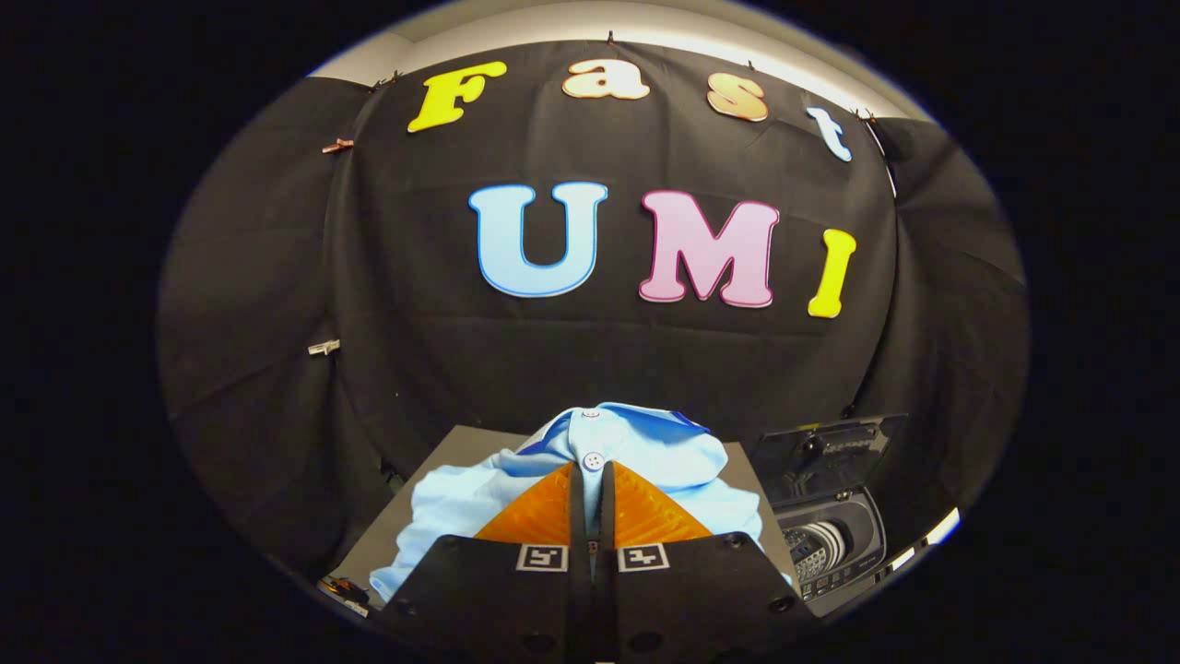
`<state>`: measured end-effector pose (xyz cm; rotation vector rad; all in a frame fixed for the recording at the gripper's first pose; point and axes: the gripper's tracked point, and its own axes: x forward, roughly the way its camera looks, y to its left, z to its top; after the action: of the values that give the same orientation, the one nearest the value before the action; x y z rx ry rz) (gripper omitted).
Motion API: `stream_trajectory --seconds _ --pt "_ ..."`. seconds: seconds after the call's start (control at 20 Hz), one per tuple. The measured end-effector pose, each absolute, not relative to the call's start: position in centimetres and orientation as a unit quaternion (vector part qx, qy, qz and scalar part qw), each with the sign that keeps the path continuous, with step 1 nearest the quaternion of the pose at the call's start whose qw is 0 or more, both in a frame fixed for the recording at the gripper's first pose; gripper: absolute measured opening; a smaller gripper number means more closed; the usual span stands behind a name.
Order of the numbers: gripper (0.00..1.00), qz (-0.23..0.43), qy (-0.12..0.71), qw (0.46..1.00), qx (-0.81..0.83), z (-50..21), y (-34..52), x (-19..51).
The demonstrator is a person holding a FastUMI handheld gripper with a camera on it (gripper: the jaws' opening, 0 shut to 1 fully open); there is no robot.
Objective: Put the clothes into the washing machine and then close the washing machine lid.
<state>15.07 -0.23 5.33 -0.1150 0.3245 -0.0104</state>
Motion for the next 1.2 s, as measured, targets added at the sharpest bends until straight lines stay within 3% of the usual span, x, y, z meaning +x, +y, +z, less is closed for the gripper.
stream_trajectory --seconds 0.5,1.2 --pt "0.05 -0.023 0.092 0.993 -0.063 12.5 -4.2 13.3" --pt "0.05 -0.006 0.054 0.997 -0.059 16.9 -21.5 12.0"
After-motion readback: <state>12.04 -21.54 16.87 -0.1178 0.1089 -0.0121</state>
